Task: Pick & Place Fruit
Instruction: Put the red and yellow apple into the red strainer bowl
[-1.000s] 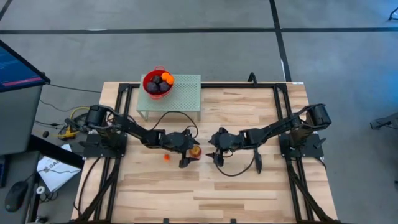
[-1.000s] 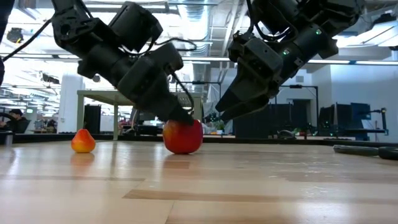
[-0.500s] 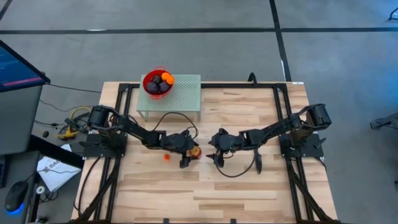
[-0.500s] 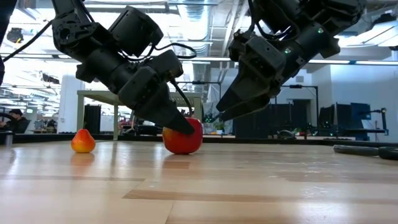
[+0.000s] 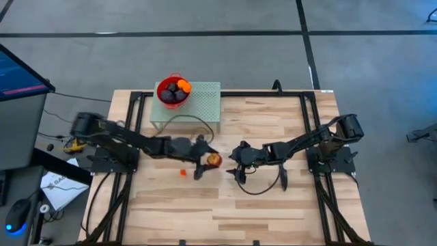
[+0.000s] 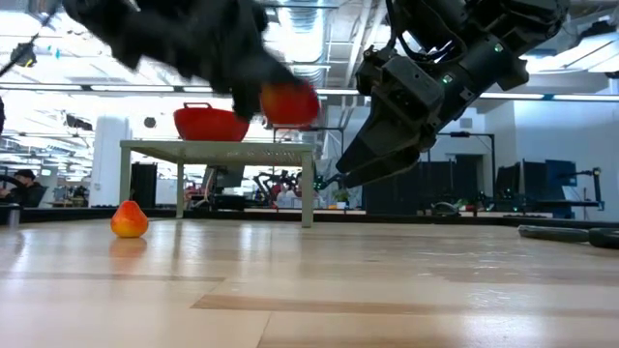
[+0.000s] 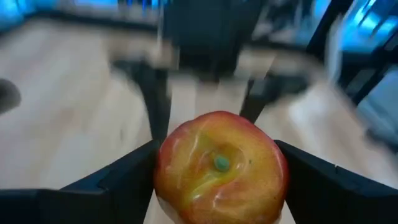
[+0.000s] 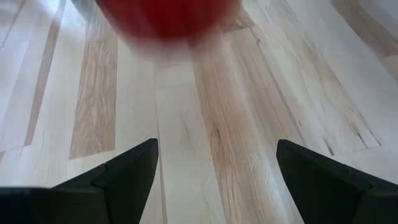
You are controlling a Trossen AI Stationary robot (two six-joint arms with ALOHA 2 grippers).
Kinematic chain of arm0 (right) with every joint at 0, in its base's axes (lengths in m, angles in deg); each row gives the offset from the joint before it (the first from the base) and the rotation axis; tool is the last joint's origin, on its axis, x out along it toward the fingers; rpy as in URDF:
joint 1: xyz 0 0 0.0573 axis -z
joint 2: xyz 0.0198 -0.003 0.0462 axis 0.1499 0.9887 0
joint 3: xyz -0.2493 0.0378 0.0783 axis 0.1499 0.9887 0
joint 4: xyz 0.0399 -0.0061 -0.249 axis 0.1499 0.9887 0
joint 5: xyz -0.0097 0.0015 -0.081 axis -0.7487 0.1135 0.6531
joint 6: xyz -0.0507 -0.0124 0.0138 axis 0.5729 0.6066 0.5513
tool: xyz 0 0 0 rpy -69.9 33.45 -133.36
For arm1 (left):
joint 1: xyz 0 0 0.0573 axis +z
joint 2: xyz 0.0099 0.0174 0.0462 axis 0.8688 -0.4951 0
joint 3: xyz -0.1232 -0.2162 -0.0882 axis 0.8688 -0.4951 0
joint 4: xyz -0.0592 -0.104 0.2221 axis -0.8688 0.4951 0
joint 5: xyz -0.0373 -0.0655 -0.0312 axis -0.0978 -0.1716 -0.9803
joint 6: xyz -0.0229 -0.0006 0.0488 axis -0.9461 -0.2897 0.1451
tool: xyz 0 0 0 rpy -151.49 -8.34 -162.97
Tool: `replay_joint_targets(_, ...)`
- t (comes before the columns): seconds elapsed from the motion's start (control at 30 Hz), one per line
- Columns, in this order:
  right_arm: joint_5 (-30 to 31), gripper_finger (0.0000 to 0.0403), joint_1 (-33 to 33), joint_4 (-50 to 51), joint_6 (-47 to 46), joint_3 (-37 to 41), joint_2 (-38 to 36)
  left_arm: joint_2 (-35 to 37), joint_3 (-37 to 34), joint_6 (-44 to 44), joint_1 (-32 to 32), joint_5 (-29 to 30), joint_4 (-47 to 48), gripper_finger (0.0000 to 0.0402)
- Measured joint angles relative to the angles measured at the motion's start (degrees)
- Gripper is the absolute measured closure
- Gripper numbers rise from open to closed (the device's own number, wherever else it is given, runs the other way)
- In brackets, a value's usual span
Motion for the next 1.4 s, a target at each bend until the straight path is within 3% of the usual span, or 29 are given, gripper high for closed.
replay_joint_targets(0.13,0.0,0.0081,0.0,-0.5,0.3,0.0,0.0,14.5,0.0,2.4,1.6,1.8,6.0,0.0109)
replay_joint_targets(0.27,0.0,0.0081,0.0,-2.2,0.5,0.0,0.0,29.4,0.1,7.7,5.4,11.9,14.8,0.0111)
replay_joint_targets(0.37,0.0,0.0081,0.3,-3.2,0.7,0.0,0.0,38.7,0.2,12.3,11.3,18.2,20.0,0.0111)
replay_joint_targets(0.5,0.0,0.0081,0.6,-4.8,0.7,0.0,0.0,44.7,1.9,13.5,22.9,18.0,25.9,0.0112)
replay_joint_targets(0.7,0.0,0.0081,1.6,-6.4,0.6,0.0,0.0,40.3,6.4,13.1,39.8,10.2,32.5,0.0112)
replay_joint_targets(0.9,0.0,0.0081,1.7,-7.5,0.1,0.0,0.0,30.8,8.7,13.3,49.7,5.8,32.9,0.0111)
replay_joint_targets(1.1,0.0,0.0081,1.6,-7.5,0.1,0.0,0.0,25.5,8.8,13.2,54.7,5.8,32.8,0.0108)
replay_joint_targets(1.4,0.0,0.0081,1.6,-7.5,0.7,0.0,0.0,25.1,8.8,12.6,55.2,5.7,34.1,0.0108)
